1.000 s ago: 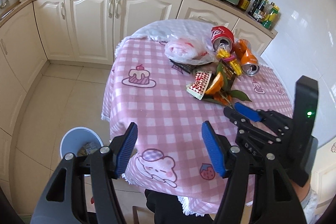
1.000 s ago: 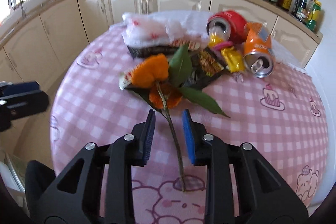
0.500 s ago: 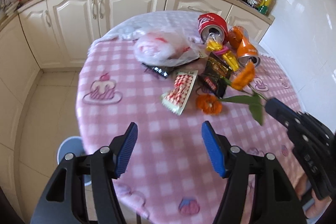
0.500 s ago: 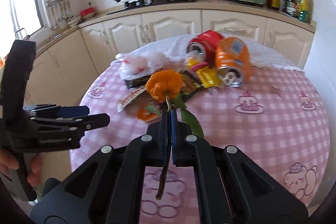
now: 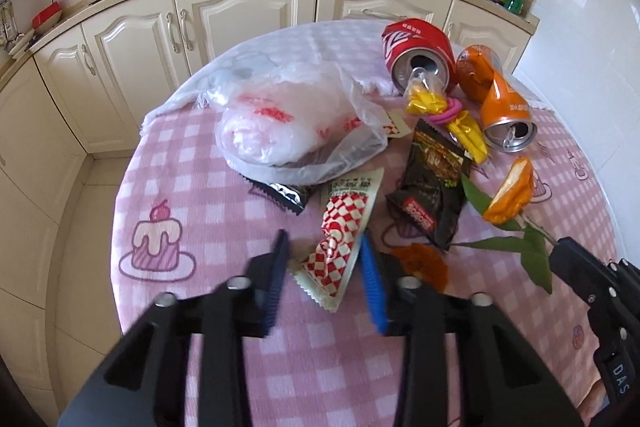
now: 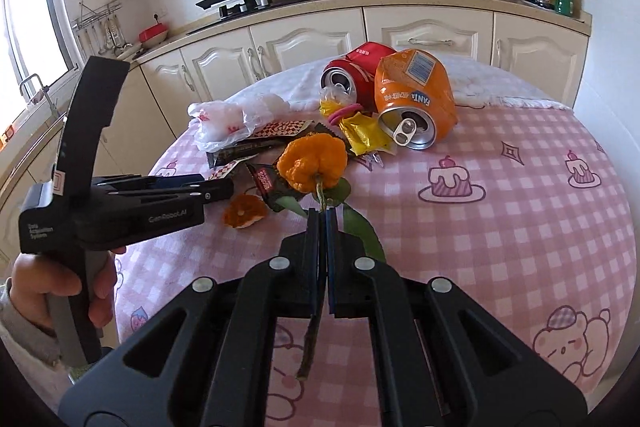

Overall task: Collect trash
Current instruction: 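Grasp the red-white wrapper with the left tool while the right tool grasps the orange flower stem, then carry wrapper and flower over the blue bin and open both tools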

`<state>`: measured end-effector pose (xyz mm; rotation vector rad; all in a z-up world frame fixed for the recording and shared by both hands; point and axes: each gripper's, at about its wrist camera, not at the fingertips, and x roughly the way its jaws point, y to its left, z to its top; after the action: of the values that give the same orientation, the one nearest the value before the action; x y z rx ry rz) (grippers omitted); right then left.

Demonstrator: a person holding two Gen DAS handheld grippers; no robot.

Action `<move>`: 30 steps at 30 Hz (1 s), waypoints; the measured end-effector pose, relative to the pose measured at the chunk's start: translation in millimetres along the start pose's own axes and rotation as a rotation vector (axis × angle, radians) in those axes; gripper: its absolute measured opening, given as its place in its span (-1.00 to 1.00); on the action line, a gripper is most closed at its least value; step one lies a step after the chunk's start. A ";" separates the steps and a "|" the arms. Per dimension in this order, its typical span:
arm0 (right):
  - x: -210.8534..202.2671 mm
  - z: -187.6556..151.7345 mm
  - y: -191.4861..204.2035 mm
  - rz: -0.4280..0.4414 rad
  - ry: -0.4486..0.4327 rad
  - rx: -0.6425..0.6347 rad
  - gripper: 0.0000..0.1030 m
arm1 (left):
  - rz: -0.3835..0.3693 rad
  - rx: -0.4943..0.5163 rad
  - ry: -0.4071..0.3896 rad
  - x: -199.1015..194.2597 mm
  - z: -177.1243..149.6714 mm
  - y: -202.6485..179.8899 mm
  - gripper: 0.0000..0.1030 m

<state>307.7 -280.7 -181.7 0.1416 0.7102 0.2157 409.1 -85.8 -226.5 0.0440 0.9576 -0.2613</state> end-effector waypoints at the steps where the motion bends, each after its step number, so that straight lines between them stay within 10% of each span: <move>1: -0.9 0.6 0.6 0.002 -0.004 0.000 -0.93 | -0.019 -0.009 -0.002 -2.1 -0.8 1.0 -0.57; 20: -46.1 10.8 82.0 0.066 -0.088 -0.092 -0.93 | -0.204 -0.128 -0.099 -96.3 -50.7 41.4 -0.79; 30: -18.0 8.2 191.8 0.215 -0.039 -0.216 -0.93 | -0.061 -0.263 -0.162 -149.1 -99.8 146.2 -0.79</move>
<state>271.5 -99.9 -125.5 0.0154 0.6280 0.4919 282.6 100.8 -174.3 -0.2449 0.8259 -0.1904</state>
